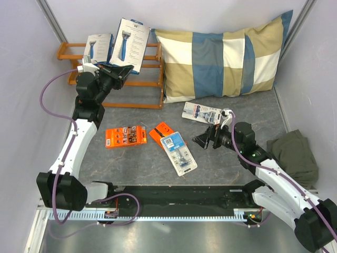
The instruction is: Place and organize the shaving razors onto the shelf
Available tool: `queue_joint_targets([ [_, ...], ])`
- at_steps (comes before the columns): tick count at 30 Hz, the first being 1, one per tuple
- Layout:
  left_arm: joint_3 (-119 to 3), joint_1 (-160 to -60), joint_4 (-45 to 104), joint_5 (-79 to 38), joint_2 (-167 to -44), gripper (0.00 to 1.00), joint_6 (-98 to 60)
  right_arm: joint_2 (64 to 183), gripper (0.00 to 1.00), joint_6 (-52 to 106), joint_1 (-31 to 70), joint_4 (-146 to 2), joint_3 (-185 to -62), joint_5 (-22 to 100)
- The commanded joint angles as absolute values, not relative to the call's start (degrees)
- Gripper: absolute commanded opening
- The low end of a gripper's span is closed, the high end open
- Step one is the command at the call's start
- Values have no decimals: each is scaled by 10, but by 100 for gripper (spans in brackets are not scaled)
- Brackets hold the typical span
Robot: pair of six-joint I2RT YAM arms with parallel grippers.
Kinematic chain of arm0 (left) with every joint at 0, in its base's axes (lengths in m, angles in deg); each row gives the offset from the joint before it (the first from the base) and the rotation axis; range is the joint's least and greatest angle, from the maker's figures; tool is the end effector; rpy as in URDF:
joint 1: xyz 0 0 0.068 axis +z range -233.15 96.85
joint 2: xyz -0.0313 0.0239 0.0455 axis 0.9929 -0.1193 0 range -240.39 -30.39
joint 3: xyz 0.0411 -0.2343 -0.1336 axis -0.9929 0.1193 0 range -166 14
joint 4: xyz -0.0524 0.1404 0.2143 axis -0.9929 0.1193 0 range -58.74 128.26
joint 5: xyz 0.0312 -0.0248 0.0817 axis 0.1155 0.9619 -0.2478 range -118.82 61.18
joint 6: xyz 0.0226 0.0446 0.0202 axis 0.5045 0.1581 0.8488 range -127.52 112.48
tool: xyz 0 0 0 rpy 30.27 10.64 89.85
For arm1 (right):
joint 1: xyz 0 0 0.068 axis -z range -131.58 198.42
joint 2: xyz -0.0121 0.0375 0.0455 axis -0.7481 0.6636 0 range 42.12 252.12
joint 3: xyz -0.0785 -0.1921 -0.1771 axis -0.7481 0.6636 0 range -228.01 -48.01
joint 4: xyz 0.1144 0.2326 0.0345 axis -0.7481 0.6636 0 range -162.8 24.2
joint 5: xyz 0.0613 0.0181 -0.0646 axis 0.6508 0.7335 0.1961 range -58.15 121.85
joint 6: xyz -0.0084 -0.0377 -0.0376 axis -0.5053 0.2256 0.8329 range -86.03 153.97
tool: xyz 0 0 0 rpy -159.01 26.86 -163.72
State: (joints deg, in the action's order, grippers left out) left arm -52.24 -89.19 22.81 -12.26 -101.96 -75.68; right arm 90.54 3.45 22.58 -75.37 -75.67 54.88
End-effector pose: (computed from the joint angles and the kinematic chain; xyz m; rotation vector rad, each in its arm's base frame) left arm 0.2913 -0.0410 0.4068 -0.6287 1.5312 -1.2320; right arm 0.1708 0.0984 0.2469 -0.2109 1.9904 1.0327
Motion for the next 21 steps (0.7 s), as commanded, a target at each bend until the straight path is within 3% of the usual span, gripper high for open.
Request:
queue_joint_targets([
  [1,-562,-886,210,-117,-1034,2,-788,914,98,42,227,-775,-755,551],
  [21,-568,-878,153,-141,-1136,2,-869,918,98,35,227,-790,-731,564],
])
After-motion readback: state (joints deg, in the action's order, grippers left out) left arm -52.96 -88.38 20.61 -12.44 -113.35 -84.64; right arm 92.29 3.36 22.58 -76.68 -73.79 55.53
